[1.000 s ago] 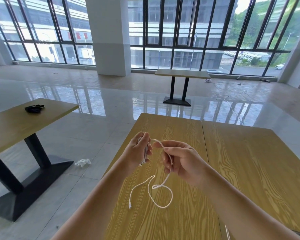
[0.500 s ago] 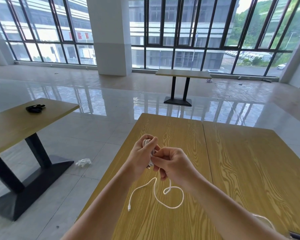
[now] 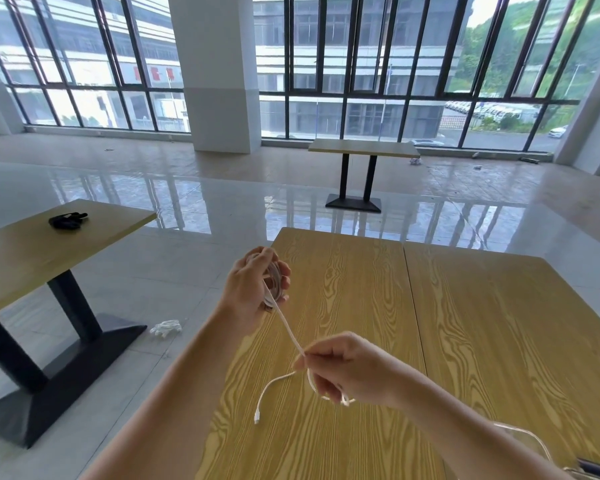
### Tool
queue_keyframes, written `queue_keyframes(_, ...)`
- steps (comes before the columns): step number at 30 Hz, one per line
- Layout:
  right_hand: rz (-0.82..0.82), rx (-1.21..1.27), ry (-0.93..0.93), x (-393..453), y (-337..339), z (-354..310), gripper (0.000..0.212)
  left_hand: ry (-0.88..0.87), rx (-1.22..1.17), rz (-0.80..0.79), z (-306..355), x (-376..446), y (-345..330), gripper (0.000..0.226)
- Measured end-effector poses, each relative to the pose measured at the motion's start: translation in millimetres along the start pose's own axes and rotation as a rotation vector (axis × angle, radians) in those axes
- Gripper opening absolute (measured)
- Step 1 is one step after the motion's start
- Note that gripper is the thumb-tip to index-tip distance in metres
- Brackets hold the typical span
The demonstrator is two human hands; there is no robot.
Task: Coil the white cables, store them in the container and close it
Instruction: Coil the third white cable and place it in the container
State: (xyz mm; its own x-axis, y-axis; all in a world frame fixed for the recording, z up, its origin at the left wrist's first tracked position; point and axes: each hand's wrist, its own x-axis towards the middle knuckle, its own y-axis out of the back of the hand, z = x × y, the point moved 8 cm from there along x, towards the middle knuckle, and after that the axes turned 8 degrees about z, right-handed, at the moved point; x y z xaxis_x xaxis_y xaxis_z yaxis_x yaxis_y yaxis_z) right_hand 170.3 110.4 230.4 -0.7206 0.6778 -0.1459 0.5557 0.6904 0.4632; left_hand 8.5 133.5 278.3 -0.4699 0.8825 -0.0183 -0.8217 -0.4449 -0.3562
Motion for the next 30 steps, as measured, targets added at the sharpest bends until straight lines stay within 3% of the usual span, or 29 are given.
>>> queue_keyframes(3,-0.202,-0.093,-0.079,-8.6,-11.4,20.7,0.023,-0.032,-0.069,0.051,24.3,6.0,9.7,0.028)
queue_keyframes(5,-0.208,-0.148,-0.114,-6.3,-9.6,29.3,0.023,-0.040,-0.074,0.039,32.5,7.9,9.4,0.027)
queue_keyframes(10,0.050,-0.511,-0.099,16.2,19.8,28.9,0.037,-0.033,0.064,-0.095,23.6,3.3,-6.9,0.025)
queue_keyframes(13,0.218,-0.521,-0.101,21.5,35.7,21.7,0.037,-0.042,0.120,-0.145,14.8,1.8,-12.2,0.024)
queue_keyframes(19,0.468,-0.342,-0.131,23.3,57.3,14.2,0.027,-0.084,0.300,-0.233,-8.2,1.2,-17.5,0.017)
queue_keyframes(25,0.497,0.233,-0.125,16.9,57.7,2.2,0.022,-0.097,0.435,-0.118,-24.3,4.9,-9.6,0.019)
queue_keyframes(30,0.456,0.480,-0.046,16.9,54.4,-11.4,0.024,-0.032,0.378,-0.086,-34.6,2.8,-6.9,0.025)
